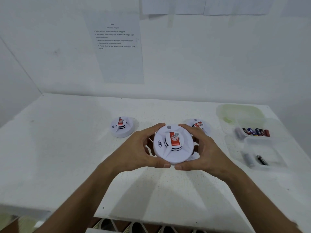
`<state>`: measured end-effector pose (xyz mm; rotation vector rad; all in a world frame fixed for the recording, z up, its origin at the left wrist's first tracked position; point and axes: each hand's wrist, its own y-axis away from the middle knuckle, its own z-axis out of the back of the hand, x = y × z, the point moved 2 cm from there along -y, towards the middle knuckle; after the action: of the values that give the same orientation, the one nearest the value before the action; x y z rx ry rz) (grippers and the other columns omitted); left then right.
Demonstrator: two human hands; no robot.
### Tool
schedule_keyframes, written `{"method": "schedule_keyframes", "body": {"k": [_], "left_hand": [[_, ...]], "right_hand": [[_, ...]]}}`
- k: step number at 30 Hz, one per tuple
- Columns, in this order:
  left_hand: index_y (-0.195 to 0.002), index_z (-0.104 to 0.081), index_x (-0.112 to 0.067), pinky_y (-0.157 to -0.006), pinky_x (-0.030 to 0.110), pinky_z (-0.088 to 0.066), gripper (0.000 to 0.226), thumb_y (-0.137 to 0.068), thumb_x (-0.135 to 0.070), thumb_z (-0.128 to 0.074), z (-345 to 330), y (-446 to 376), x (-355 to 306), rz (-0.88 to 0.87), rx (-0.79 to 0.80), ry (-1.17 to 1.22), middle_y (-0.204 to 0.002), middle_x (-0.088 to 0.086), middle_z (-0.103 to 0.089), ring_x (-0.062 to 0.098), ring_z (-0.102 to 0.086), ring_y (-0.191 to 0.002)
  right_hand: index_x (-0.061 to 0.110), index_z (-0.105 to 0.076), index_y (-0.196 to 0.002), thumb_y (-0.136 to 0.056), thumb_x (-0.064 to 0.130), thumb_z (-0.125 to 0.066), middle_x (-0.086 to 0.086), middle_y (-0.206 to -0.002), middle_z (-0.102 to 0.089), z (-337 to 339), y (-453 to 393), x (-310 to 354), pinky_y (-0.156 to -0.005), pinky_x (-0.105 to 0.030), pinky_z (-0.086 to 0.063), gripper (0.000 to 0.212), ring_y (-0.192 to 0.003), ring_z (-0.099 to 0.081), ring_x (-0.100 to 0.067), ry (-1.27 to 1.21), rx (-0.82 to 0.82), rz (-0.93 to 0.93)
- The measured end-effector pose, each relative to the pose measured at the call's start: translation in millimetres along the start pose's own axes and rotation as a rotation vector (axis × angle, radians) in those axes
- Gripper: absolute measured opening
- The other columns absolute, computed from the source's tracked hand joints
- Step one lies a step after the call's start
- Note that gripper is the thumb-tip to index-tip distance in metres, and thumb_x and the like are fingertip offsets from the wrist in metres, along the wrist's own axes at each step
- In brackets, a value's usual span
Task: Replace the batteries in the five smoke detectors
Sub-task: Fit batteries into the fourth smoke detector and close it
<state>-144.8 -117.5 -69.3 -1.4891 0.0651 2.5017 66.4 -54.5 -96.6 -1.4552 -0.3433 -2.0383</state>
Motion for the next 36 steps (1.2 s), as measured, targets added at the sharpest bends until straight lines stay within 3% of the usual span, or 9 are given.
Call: {"method": "schedule_keyframes", "body": {"k": [6, 15, 19, 24, 27, 30, 36], "left_hand": [[-0.133, -0.047, -0.045, -0.074, 0.028, -0.059, 0.079, -0.066, -0.032, -0.088, 0.3, 0.7, 2.7, 0.003, 0.001, -0.007, -0.111, -0.017, -0.066, 0.021, -0.062, -0.087], [-0.13, -0.051, -0.039, -0.07, 0.02, -0.052, 0.076, -0.067, -0.026, -0.089, 5.2, -5.0, 8.0, -0.007, 0.004, 0.009, -0.11, -0.013, -0.067, 0.009, -0.061, -0.084], [-0.128, -0.049, -0.045, -0.077, 0.022, -0.055, 0.077, -0.066, -0.023, -0.089, 10.0, -11.9, 11.5, -0.004, 0.005, 0.0, -0.112, -0.018, -0.066, 0.012, -0.062, -0.094], [-0.128, -0.05, -0.039, -0.067, 0.012, -0.048, 0.075, -0.067, -0.017, -0.088, 19.3, -29.5, 19.1, -0.01, 0.003, -0.039, -0.109, -0.024, -0.064, -0.002, -0.06, -0.084], [-0.125, -0.046, -0.051, -0.067, 0.015, -0.05, 0.078, -0.065, -0.025, -0.09, 28.0, -44.2, 27.3, 0.016, -0.015, -0.101, -0.104, -0.034, -0.061, -0.003, -0.057, -0.084], [-0.112, -0.043, -0.065, -0.066, 0.015, -0.051, 0.075, -0.062, -0.035, -0.091, 37.1, -61.4, 39.6, 0.06, -0.034, -0.181, -0.098, -0.03, -0.06, -0.004, -0.054, -0.079], [-0.109, -0.058, -0.042, -0.062, 0.008, -0.046, 0.062, -0.061, -0.024, -0.092, 45.8, -90.1, 63.1, 0.117, -0.063, -0.201, -0.09, -0.025, -0.061, -0.012, -0.057, -0.07]], "right_hand": [[0.042, -0.045, -0.136, -0.048, 0.041, -0.093, 0.014, -0.132, -0.054, -2.9, -1.2, -4.6, -0.09, -0.022, -0.053, 0.099, -0.117, -0.054, -0.007, 0.022, -0.005, 0.006], [0.043, -0.044, -0.138, -0.046, 0.047, -0.092, 0.013, -0.134, -0.054, -6.0, -11.3, -13.3, -0.091, -0.025, -0.053, 0.103, -0.118, -0.054, -0.006, 0.026, 0.003, -0.018], [0.049, -0.045, -0.132, -0.047, 0.048, -0.09, 0.013, -0.132, -0.055, -6.3, -22.2, -14.5, -0.088, -0.019, -0.053, 0.096, -0.116, -0.054, -0.004, 0.056, -0.003, -0.02], [0.049, -0.046, -0.127, -0.054, 0.028, -0.096, 0.014, -0.129, -0.056, -3.2, -40.0, -17.1, -0.084, -0.01, -0.05, 0.091, -0.114, -0.052, 0.002, 0.089, -0.016, -0.002], [0.053, -0.04, -0.124, -0.059, 0.022, -0.096, 0.021, -0.126, -0.05, -0.6, -55.9, -21.8, -0.079, -0.005, -0.046, 0.092, -0.11, -0.05, 0.009, 0.126, -0.005, -0.038], [0.044, -0.039, -0.131, -0.061, 0.021, -0.094, 0.018, -0.124, -0.049, 0.8, -77.1, -29.3, -0.08, -0.014, -0.046, 0.092, -0.11, -0.052, -0.002, 0.143, 0.015, -0.09], [0.029, -0.043, -0.144, -0.059, 0.03, -0.095, 0.009, -0.13, -0.051, -2.7, -117.2, -53.2, -0.077, -0.015, -0.045, 0.1, -0.114, -0.054, -0.013, 0.22, 0.0, -0.187]]}}
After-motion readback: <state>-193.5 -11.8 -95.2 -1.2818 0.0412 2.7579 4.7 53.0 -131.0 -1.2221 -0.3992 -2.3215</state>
